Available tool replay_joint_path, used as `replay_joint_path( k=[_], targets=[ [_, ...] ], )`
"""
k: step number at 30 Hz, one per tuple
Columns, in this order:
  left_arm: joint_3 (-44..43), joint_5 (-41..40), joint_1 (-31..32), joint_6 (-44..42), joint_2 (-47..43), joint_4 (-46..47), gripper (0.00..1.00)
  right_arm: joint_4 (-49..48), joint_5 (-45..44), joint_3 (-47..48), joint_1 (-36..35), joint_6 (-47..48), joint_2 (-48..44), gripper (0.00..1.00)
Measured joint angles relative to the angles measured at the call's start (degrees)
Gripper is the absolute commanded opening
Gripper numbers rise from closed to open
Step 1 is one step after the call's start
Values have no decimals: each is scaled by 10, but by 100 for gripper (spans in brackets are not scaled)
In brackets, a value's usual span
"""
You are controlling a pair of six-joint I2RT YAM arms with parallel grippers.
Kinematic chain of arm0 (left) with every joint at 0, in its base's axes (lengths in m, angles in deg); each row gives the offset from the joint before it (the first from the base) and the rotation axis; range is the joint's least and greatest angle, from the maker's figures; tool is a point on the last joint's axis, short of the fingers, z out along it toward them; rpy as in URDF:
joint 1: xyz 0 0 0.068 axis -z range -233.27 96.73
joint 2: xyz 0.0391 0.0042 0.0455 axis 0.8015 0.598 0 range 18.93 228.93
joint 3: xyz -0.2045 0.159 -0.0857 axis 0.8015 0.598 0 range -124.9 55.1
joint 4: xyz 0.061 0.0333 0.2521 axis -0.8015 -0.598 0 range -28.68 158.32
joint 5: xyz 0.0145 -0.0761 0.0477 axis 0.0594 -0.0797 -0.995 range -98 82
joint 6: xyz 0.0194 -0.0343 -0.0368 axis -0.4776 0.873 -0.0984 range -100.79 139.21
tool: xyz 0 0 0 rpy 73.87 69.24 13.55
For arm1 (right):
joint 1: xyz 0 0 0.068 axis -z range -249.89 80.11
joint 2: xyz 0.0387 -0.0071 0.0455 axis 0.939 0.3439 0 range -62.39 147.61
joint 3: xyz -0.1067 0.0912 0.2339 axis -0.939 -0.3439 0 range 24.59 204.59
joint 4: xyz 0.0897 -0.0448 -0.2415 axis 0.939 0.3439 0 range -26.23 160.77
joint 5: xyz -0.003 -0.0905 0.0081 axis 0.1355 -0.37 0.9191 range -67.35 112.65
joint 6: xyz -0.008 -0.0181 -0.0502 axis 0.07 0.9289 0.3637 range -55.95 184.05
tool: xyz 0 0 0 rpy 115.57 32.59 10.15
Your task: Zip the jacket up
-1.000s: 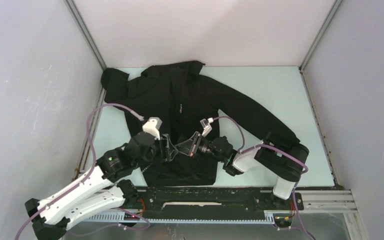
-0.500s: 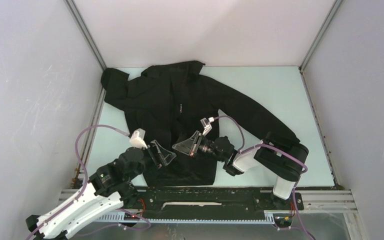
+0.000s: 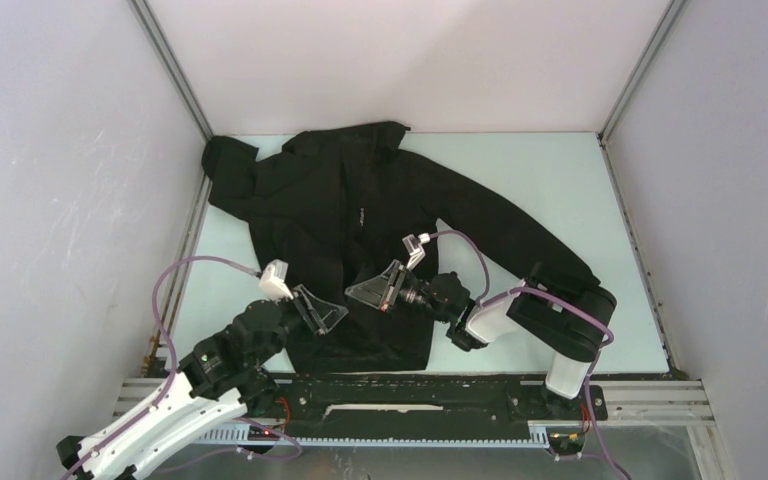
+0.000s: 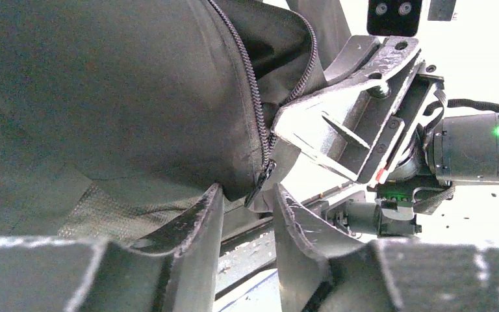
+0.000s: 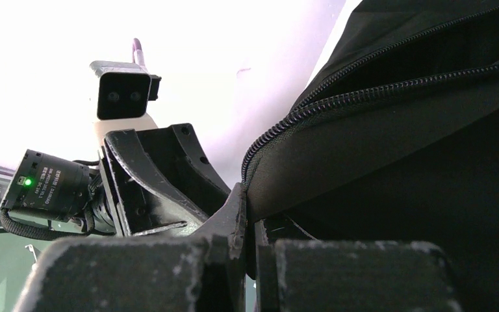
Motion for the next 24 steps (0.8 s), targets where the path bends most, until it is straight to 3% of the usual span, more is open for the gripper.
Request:
replay_joint_path(
  k=[3,7,13,24],
  targets=[
    [0,0,0,-2,0,0,24,0,1,0,1,0,0,0],
    [0,0,0,-5,2,0,19,0,1,0,1,0,0,0],
    [0,0,0,-10,8,0,1,0,3,0,1,0,0,0],
    [-6,17,-2,-63,82,12,0,13,4,-2,3,-22,3,0]
  ],
)
